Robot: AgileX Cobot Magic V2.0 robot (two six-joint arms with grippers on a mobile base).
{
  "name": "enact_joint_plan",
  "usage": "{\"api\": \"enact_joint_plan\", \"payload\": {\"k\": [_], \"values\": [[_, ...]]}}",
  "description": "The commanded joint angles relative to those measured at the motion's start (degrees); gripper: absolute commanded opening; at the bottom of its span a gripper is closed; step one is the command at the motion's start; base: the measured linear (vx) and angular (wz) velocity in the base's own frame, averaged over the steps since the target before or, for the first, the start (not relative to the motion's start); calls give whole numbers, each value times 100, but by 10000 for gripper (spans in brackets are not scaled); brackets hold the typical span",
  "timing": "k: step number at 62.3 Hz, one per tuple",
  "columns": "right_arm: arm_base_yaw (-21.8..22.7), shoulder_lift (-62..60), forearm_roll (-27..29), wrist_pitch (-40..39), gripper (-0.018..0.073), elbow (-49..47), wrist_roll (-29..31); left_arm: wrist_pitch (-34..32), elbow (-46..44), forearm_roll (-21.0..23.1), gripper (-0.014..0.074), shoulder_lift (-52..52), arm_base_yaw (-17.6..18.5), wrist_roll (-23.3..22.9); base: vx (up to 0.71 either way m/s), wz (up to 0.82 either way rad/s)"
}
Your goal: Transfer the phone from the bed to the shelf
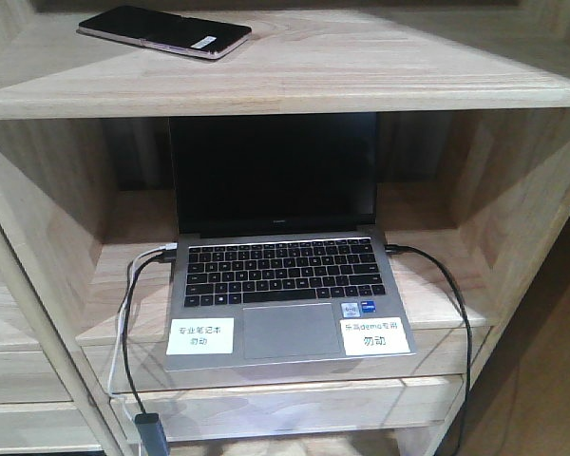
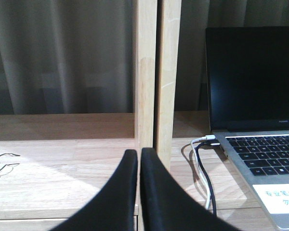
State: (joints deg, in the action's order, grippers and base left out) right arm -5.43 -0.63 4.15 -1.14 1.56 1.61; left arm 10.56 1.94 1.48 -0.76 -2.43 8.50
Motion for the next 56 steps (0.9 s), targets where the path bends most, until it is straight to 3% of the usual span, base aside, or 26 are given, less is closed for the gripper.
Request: {"api": "enact_joint_plan", "payload": {"k": [1, 47, 56], "values": [[40, -69, -27, -194, -6, 29, 65, -415, -122, 52, 1, -77, 20, -33, 0, 0], [46, -69, -27, 47, -6, 29, 59, -415, -122, 52, 1, -77, 20, -33, 0, 0], [305, -69, -27, 58, -6, 29, 54, -415, -122, 52, 1, -77, 20, -33, 0, 0]]}}
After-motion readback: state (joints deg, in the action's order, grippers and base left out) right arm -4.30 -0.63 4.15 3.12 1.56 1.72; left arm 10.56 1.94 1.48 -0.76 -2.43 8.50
